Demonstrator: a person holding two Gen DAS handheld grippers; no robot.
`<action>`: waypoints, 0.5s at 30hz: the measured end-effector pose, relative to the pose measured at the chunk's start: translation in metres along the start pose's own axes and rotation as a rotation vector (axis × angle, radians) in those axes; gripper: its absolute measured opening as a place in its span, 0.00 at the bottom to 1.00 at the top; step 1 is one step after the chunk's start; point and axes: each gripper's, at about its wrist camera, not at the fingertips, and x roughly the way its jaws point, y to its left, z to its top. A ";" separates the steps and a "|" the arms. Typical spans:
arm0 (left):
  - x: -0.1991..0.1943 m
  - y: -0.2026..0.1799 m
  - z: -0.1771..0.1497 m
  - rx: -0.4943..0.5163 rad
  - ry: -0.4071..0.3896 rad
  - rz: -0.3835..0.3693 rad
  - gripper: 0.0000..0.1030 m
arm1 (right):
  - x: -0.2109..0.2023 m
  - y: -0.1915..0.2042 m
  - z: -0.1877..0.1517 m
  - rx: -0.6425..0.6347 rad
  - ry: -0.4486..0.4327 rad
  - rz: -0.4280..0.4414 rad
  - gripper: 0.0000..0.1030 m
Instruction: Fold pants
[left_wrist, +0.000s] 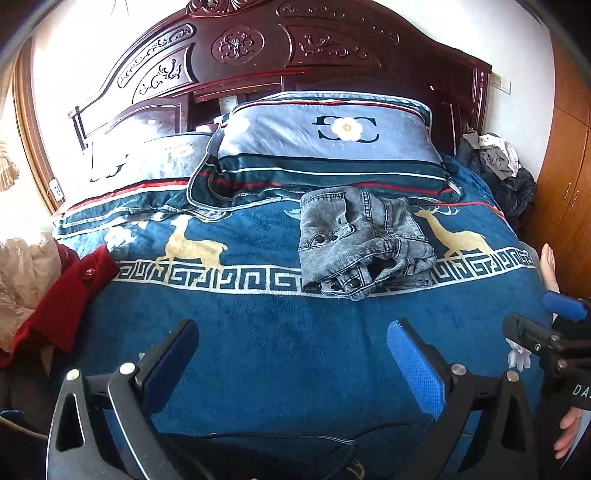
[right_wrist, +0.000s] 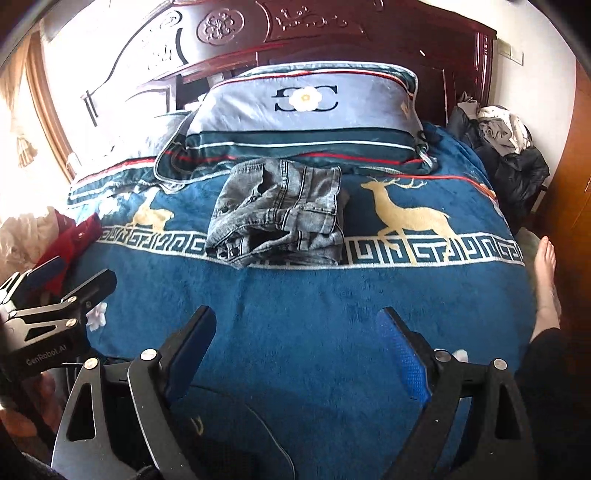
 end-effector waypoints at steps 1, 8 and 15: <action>-0.001 0.000 0.000 0.000 -0.004 0.002 1.00 | -0.003 0.003 0.001 -0.006 0.000 -0.005 0.86; -0.011 -0.003 -0.001 0.019 -0.023 0.033 1.00 | -0.012 0.012 0.003 -0.028 -0.024 -0.046 0.86; -0.014 -0.001 -0.001 0.010 -0.027 0.016 1.00 | -0.017 0.014 0.003 -0.018 -0.047 -0.050 0.86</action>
